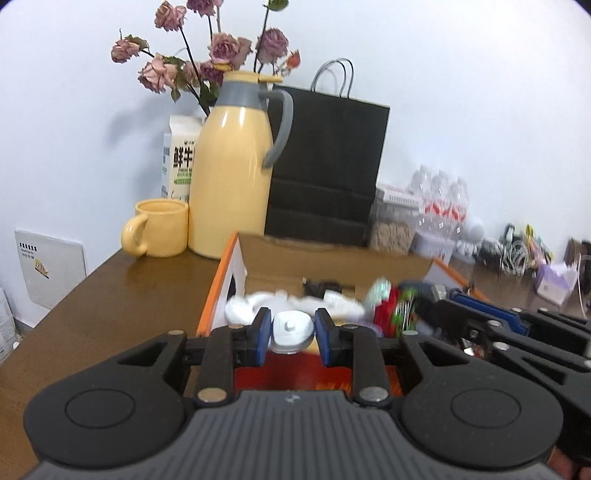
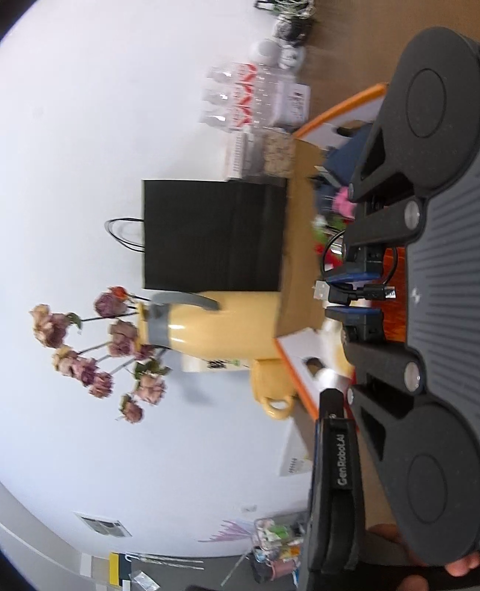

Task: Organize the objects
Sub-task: 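Carry the white cap and black cable into the box and open both grippers, then withdraw both grippers from the box back to the table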

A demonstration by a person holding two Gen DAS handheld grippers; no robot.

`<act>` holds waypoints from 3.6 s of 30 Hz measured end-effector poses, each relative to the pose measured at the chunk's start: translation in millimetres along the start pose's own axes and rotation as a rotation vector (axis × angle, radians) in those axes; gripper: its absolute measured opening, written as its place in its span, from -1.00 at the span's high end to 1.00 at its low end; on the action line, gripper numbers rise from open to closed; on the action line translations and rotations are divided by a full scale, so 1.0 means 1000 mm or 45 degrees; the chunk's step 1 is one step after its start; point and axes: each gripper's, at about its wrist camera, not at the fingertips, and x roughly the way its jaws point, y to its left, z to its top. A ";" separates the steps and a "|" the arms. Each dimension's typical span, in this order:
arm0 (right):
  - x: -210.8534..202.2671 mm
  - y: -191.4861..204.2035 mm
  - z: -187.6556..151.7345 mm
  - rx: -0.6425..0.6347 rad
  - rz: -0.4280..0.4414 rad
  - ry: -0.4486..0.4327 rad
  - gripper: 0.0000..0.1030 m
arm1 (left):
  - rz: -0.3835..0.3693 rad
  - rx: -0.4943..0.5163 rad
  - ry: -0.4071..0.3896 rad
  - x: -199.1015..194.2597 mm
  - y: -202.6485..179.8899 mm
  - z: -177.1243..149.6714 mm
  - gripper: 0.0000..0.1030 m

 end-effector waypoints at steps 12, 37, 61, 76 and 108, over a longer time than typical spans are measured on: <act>0.064 -0.024 0.024 0.013 -0.071 -0.044 0.77 | 0.059 -0.026 -0.028 0.060 -0.010 0.036 0.48; 0.061 -0.041 0.011 0.060 -0.122 -0.003 -0.83 | 0.185 0.002 -0.233 0.050 -0.006 0.028 -1.00; 0.013 -0.041 -0.020 0.002 -0.108 -0.008 -0.95 | 0.083 0.103 -0.242 0.006 -0.011 -0.005 -1.00; -0.009 -0.047 -0.047 -0.023 -0.078 0.155 -0.95 | 0.004 0.243 -0.007 0.007 -0.022 -0.040 -1.00; 0.022 -0.036 -0.051 0.044 0.152 0.359 0.90 | -0.147 0.264 0.215 0.041 -0.028 -0.052 0.07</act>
